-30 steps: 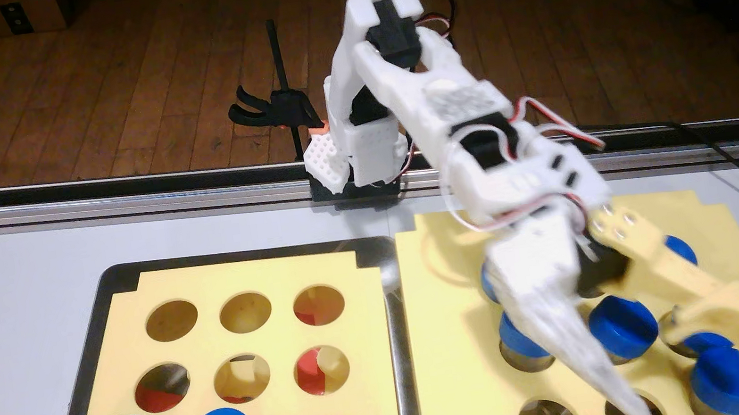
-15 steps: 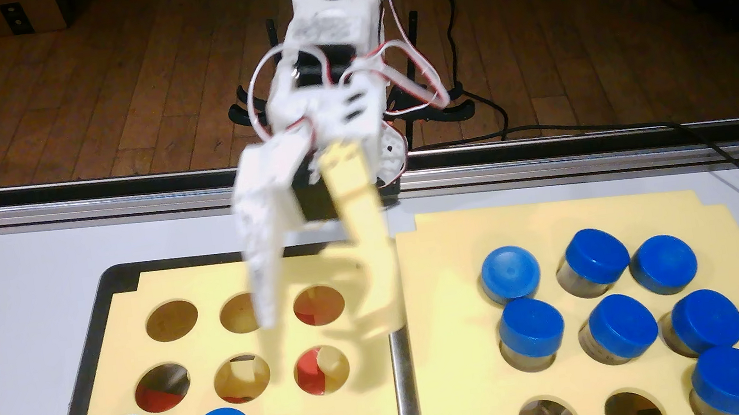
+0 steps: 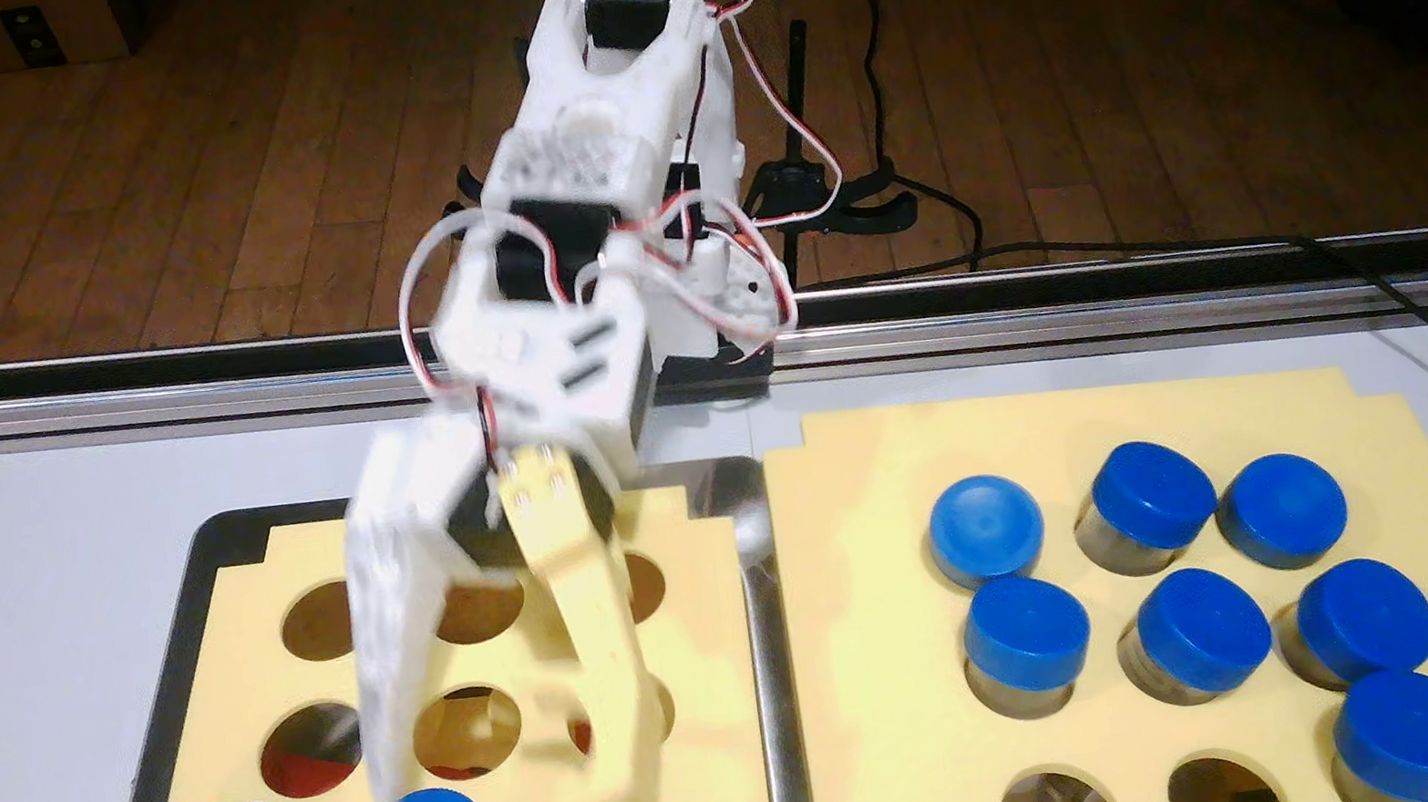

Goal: Move the test tubes

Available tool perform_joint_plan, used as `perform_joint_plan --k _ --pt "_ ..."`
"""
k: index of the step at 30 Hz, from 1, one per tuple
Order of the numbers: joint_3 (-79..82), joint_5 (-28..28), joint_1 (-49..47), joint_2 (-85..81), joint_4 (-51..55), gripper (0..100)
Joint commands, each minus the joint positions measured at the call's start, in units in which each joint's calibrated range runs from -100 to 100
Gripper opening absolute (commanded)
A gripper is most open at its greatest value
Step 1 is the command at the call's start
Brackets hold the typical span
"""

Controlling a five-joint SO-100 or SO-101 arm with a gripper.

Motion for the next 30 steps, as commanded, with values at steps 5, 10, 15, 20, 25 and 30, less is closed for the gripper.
perform_joint_plan --k 5,10,15,20,25,30 --pt "-6.04 0.03 2.14 5.26 -0.89 32" --pt "-9.58 0.03 3.40 8.03 -0.89 32" --pt "-10.13 -0.03 3.33 8.38 -0.89 19" --pt "-10.04 -0.03 2.88 7.34 -0.60 7" --pt "-12.12 -0.03 2.73 0.74 -0.40 7" --pt "-13.67 -0.29 2.73 -14.81 -0.40 7"
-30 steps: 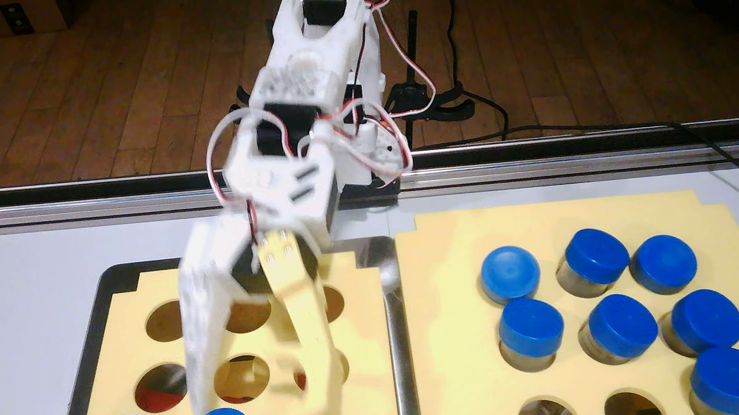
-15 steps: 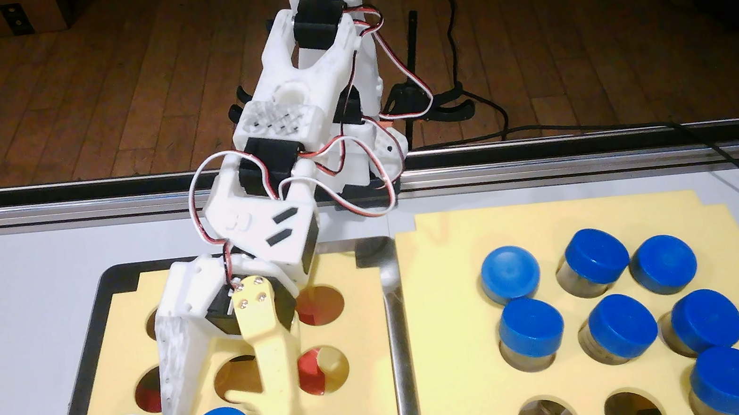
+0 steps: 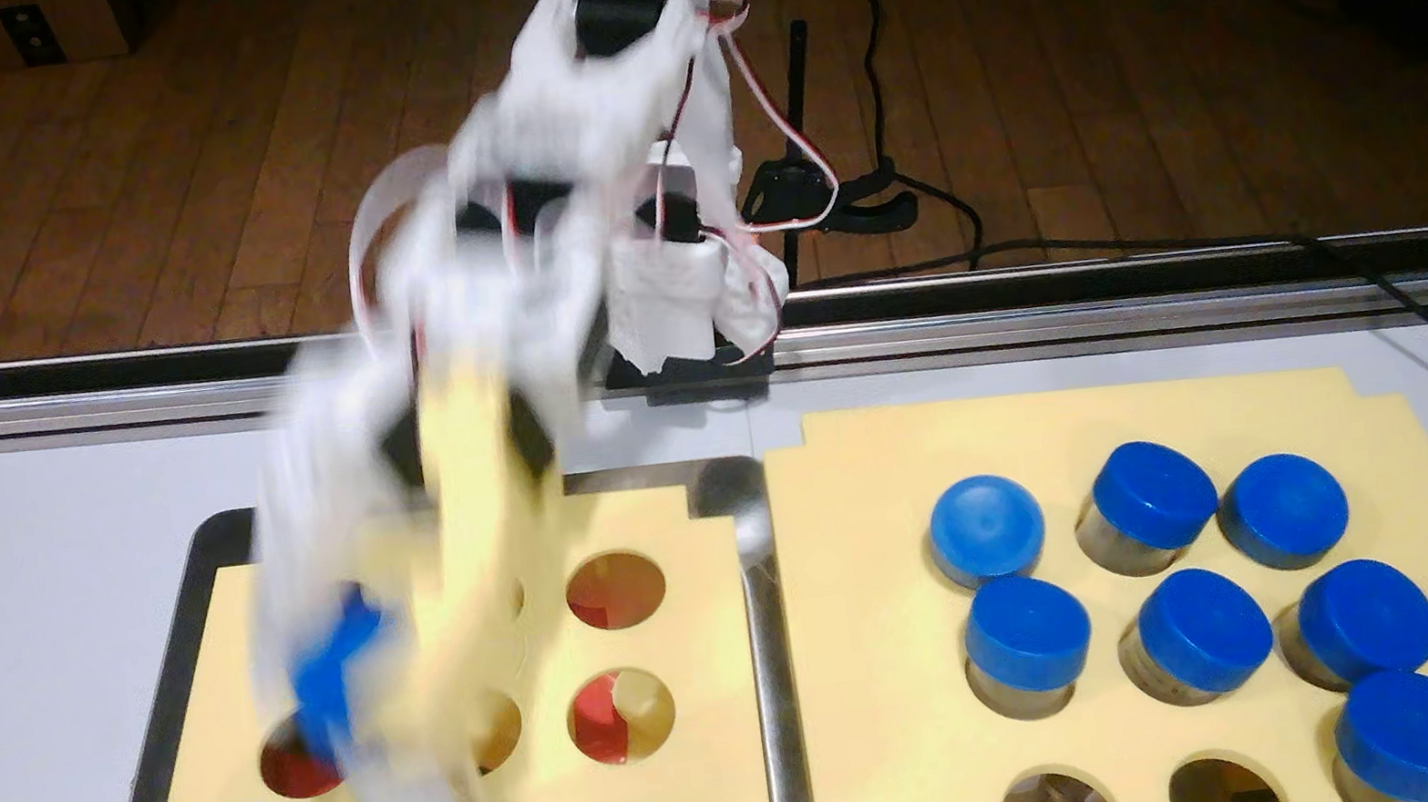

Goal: Move the test tubes

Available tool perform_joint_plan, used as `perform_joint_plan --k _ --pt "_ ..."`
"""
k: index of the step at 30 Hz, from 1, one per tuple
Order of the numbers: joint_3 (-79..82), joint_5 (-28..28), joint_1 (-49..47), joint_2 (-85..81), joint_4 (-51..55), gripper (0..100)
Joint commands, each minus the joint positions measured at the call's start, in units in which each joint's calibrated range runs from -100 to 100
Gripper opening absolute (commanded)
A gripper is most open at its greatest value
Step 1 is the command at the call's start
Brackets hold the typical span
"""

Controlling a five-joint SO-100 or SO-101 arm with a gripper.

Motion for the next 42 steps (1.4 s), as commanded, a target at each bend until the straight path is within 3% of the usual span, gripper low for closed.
perform_joint_plan --k 1,10,16,34,39,42 --pt "-3.64 0.12 -0.94 -18.31 -0.79 7" --pt "-3.64 -0.04 -19.91 -20.57 -1.95 7" --pt "-3.73 -0.04 -31.10 -8.15 -14.88 7" --pt "-2.73 0.02 -34.43 2.18 -14.39 7" --pt "-3.37 0.02 -36.06 5.83 -2.14 7" --pt "-3.55 -0.04 -37.18 8.35 10.50 7"
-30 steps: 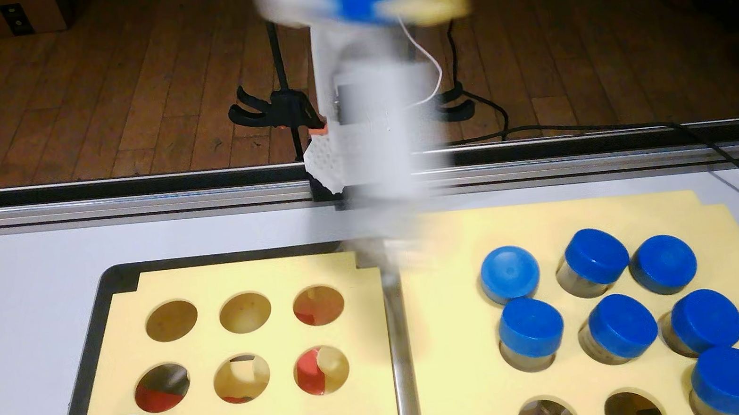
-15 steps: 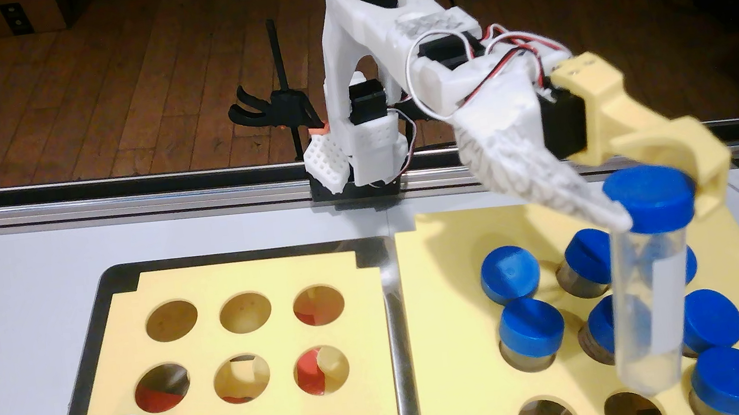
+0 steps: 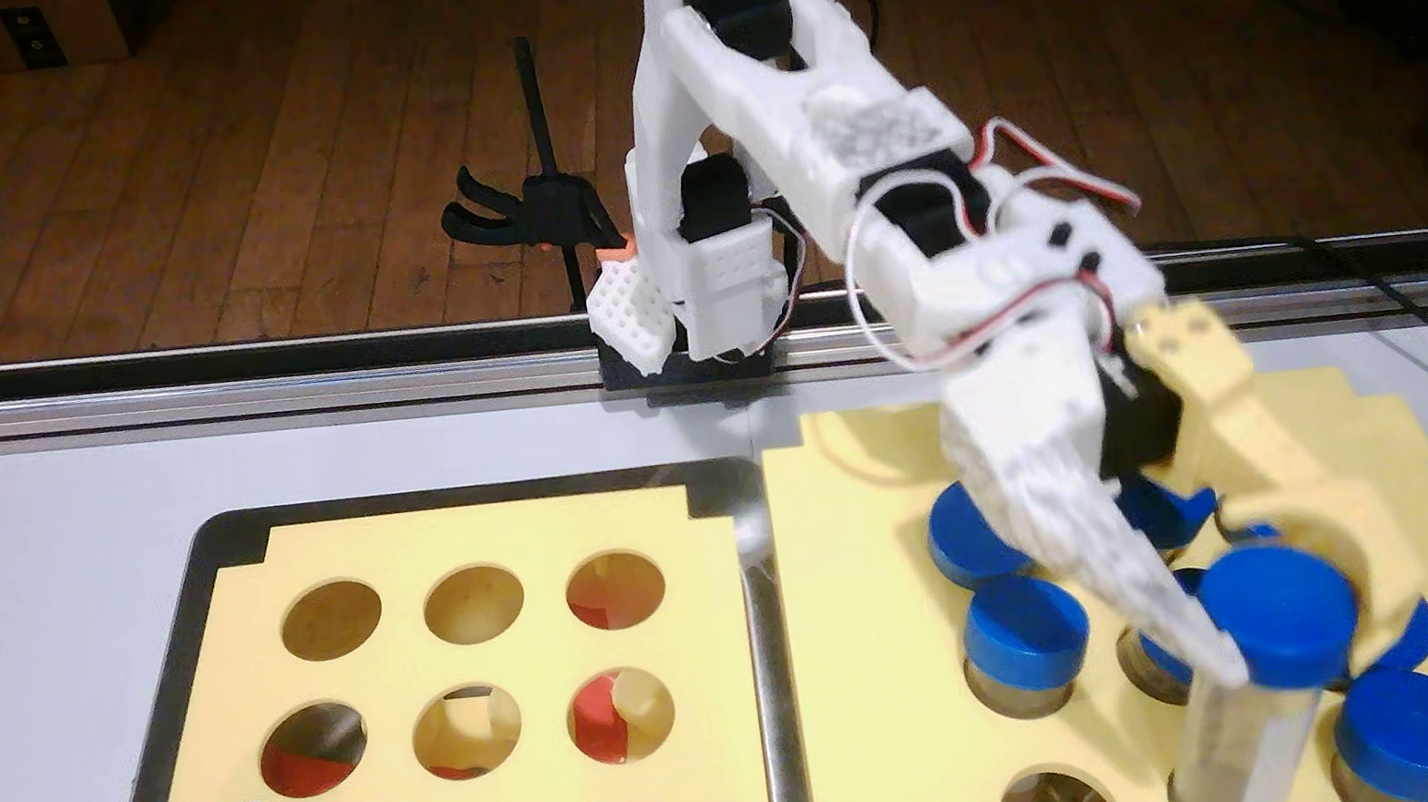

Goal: Move the test tubes

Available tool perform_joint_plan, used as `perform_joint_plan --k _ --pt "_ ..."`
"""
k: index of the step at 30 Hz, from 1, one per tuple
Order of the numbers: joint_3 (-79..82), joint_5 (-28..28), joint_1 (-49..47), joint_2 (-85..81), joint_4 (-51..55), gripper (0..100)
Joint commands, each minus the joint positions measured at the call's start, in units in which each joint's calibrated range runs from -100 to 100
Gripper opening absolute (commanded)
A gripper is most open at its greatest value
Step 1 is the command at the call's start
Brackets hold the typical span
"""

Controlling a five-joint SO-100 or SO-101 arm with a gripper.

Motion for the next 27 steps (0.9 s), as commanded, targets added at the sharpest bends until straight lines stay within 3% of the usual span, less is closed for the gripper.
perform_joint_plan --k 1,5,10,13,22,27 --pt "-2.14 -0.19 -2.00 1.84 15.12 8" --pt "-6.22 -1.18 -1.85 6.44 15.22 10" --pt "-13.94 -4.90 0.00 11.30 15.12 29" --pt "-16.85 -5.05 1.85 10.96 15.12 35" --pt "-17.48 -1.18 11.93 -7.63 16.09 34" --pt "-2.59 1.48 25.64 -19.70 16.09 32"
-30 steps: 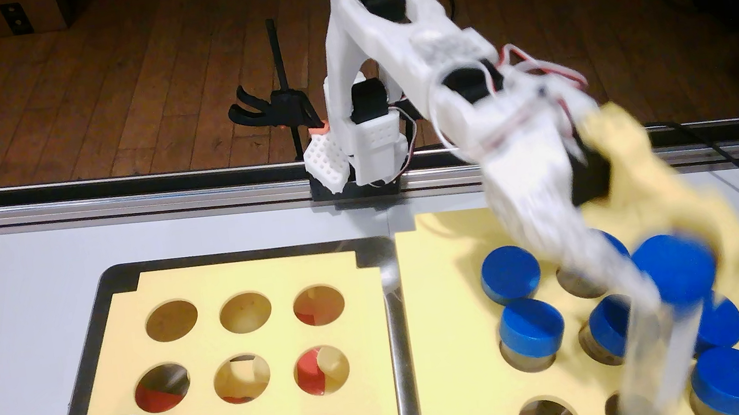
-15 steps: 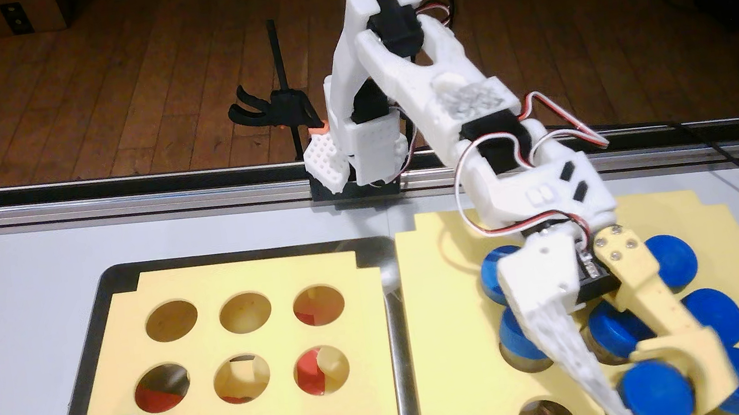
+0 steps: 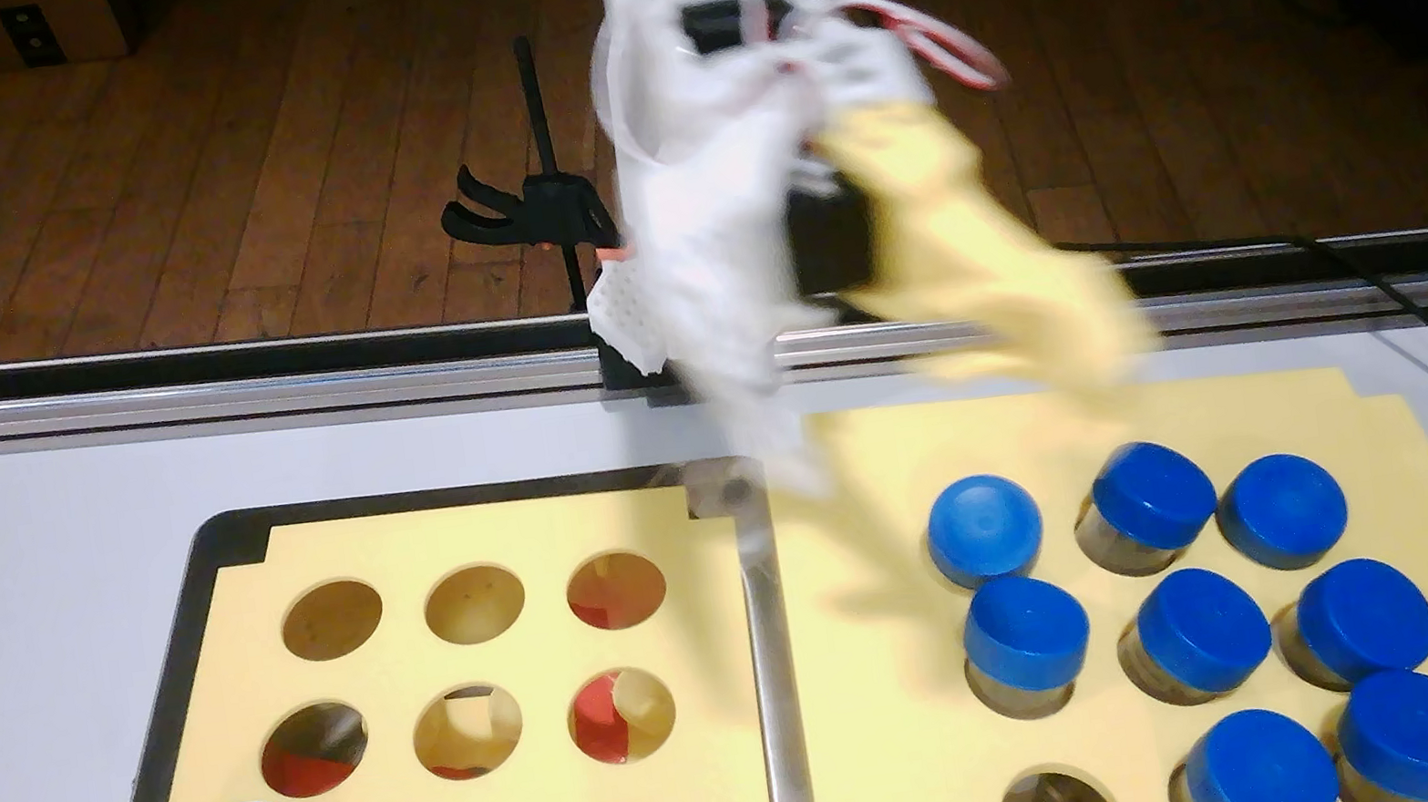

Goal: Move the test tubes

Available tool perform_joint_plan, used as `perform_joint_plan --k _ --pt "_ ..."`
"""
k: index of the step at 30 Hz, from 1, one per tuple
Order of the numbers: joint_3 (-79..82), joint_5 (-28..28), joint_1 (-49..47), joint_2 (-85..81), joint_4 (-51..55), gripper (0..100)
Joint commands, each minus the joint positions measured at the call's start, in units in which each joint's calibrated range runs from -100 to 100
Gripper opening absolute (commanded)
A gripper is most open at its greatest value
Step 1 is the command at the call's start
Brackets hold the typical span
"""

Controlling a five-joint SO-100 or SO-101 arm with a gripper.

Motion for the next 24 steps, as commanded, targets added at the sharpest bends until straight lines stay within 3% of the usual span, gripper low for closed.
perform_joint_plan --k 1,5,10,24 --pt "13.44 1.38 12.73 -10.76 0.00 32" --pt "20.61 1.38 19.84 -9.37 -0.10 32" --pt "18.61 1.38 25.03 -2.94 -0.77 32" --pt "6.27 1.33 25.70 13.38 -5.60 34"
